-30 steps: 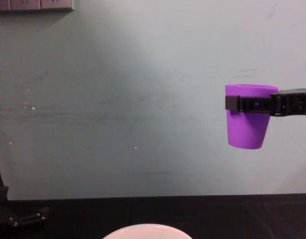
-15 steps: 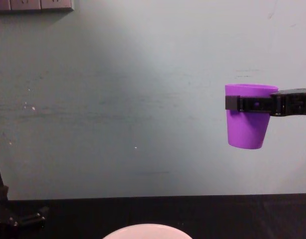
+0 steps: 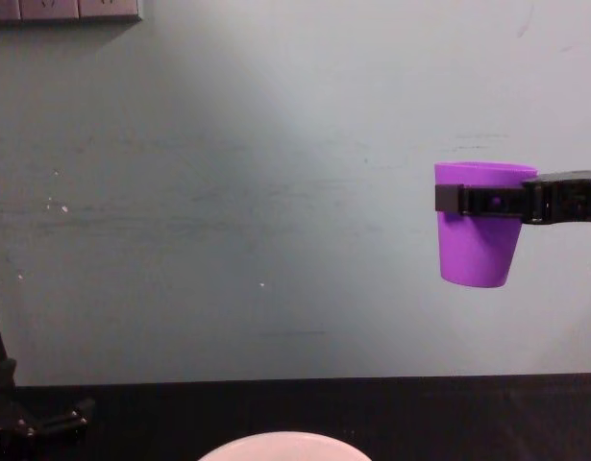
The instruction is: Pick up the cup and pour the mung beans from the cup into the bowl.
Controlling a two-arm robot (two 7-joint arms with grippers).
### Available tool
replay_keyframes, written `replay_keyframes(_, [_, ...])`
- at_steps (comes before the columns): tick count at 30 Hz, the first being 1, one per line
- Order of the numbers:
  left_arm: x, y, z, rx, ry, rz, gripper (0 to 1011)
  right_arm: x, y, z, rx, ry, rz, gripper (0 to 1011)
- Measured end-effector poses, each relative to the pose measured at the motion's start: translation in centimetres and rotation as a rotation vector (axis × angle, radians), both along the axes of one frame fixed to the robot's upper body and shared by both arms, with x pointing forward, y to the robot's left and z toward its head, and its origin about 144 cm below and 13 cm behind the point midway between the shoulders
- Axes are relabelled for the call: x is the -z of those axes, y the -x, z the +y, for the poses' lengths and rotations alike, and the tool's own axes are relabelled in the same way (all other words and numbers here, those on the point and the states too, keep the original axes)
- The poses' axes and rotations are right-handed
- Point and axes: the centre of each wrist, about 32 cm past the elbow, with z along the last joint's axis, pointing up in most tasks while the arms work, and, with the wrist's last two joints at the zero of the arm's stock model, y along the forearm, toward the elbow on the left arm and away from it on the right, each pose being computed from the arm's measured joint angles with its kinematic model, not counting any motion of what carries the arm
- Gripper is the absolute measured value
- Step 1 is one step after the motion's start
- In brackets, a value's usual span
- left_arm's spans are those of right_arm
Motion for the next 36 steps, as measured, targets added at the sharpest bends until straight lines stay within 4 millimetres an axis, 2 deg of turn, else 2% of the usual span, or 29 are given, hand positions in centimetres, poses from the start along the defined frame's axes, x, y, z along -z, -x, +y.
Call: replay_keyframes(36, [0.00, 0.00, 0.00, 0.000, 0.000, 0.000, 1011, 0.00, 0.00, 0.00, 0.000, 0.000, 0.000, 731])
